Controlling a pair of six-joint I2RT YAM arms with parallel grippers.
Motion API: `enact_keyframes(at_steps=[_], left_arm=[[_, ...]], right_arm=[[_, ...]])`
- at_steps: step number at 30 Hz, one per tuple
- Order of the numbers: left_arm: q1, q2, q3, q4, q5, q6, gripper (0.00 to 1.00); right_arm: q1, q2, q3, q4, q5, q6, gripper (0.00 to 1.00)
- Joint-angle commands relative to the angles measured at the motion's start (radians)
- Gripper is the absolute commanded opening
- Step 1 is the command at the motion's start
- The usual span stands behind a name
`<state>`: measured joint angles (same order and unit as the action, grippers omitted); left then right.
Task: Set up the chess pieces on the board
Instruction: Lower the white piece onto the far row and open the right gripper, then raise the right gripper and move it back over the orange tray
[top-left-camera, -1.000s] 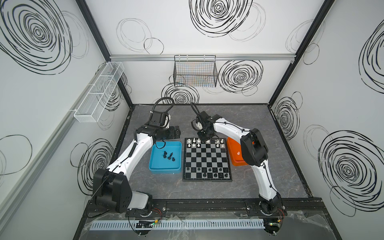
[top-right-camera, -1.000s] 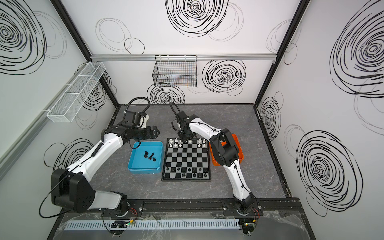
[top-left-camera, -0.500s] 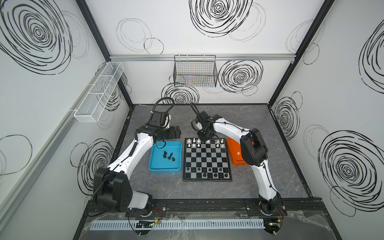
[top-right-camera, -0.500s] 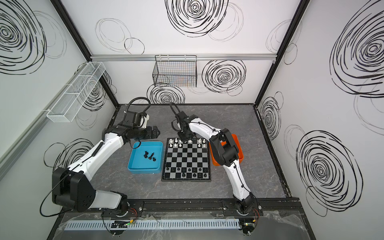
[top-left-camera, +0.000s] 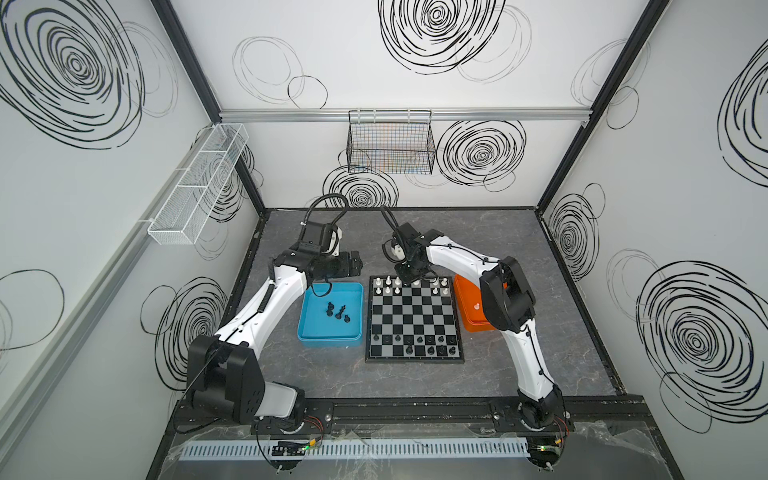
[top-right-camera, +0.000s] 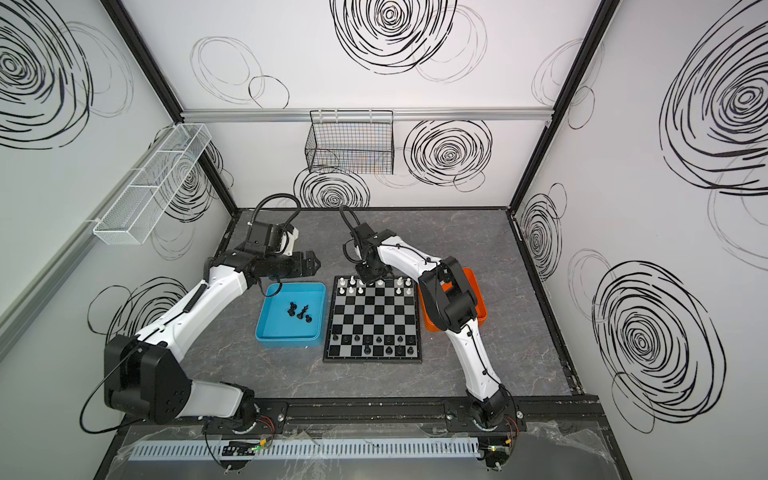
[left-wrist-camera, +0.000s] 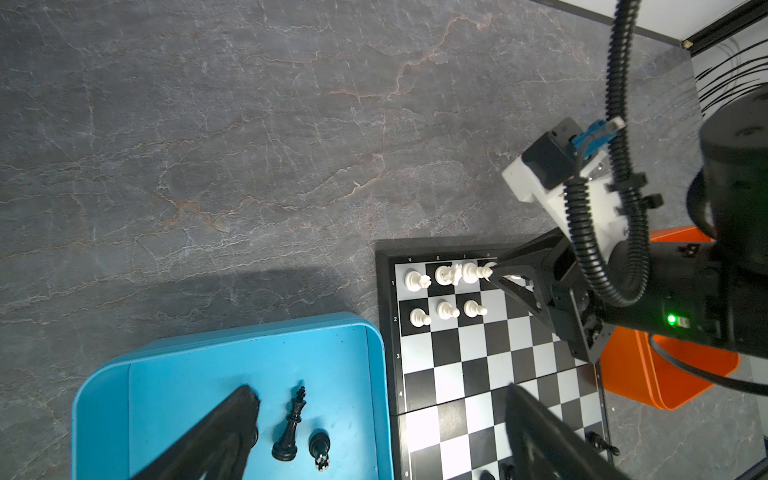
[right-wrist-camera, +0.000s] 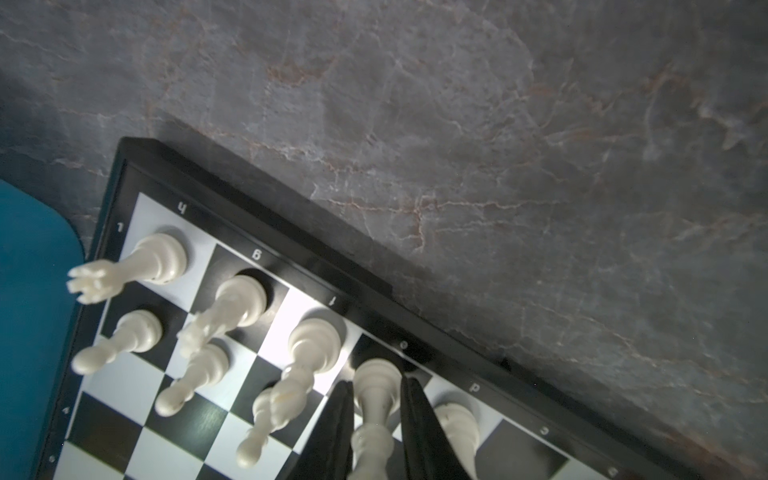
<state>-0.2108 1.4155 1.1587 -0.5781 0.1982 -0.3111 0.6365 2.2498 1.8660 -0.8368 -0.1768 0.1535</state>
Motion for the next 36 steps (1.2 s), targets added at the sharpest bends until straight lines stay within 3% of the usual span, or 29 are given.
enact_keyframes(at_steps=[1, 27, 32, 36], left_arm=[[0.01, -0.006, -0.002, 0.017, 0.007, -0.007, 0.96], [0.011, -0.01, 0.014, 0.003, -0.001, -0.003, 0.96], [0.021, -0.006, 0.041, -0.018, -0.023, 0.01, 0.96], [0.038, -0.013, 0.045, -0.026, -0.027, 0.018, 0.96]], right_arm=[[0.006, -0.008, 0.029, -0.034, 0.002, -0.011, 0.25], [0.006, -0.054, 0.235, -0.147, 0.05, -0.004, 0.33], [-0.019, -0.119, 0.248, -0.153, 0.069, -0.007, 0.38], [-0.071, -0.19, 0.224, -0.148, 0.077, -0.009, 0.51]])
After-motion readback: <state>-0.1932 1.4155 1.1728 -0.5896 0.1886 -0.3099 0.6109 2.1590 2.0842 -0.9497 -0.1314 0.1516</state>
